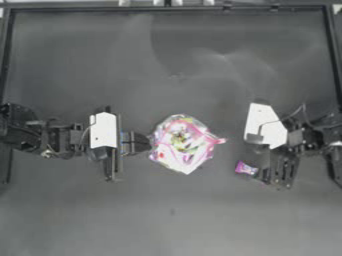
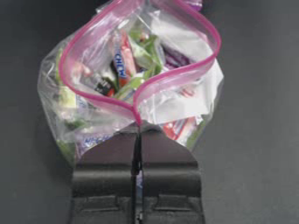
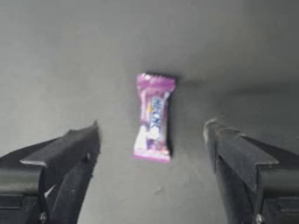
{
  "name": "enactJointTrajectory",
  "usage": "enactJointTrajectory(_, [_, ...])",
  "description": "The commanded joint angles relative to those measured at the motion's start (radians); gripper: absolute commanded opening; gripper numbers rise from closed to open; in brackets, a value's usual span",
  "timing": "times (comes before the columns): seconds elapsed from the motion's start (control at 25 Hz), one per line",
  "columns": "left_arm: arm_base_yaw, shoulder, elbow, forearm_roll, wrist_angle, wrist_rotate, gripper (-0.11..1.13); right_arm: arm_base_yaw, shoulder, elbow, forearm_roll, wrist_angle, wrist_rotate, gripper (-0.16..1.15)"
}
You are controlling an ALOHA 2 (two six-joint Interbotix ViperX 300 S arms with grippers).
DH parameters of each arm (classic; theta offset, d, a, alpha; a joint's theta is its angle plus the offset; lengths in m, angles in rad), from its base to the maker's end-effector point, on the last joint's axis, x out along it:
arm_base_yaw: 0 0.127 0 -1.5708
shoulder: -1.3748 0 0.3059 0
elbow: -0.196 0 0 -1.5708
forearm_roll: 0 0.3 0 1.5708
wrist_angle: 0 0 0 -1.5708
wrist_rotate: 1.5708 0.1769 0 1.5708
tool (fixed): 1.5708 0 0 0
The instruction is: Put candy in bag
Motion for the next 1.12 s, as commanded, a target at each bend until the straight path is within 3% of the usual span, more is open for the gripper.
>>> enactJointTrajectory(0.04, [-0.002, -0.012, -0.017, 0.000, -0.009, 0.000, 0.07, 0.021, 0.015, -0.014, -0.005, -0.009, 0.014, 0.98])
enactJointTrajectory(0.24, [-0.002, -0.012, -0.017, 0.000, -0.009, 0.002, 0.07, 0.038, 0.060, -0.021, -0.021, -0.014, 0.043, 0.98])
enactJointTrajectory(0.56, [-0.002, -0.012, -0.017, 0.000, -0.009, 0.002, 0.07, 0.061, 0.129, -0.054, -0.120, -0.014, 0.130, 0.98])
enactJointTrajectory(1.12, [-0.002, -0.012, -0.017, 0.000, -0.009, 0.002, 0.07, 0.097, 0.190, -0.064, -0.238, 0.005, 0.275, 0.93])
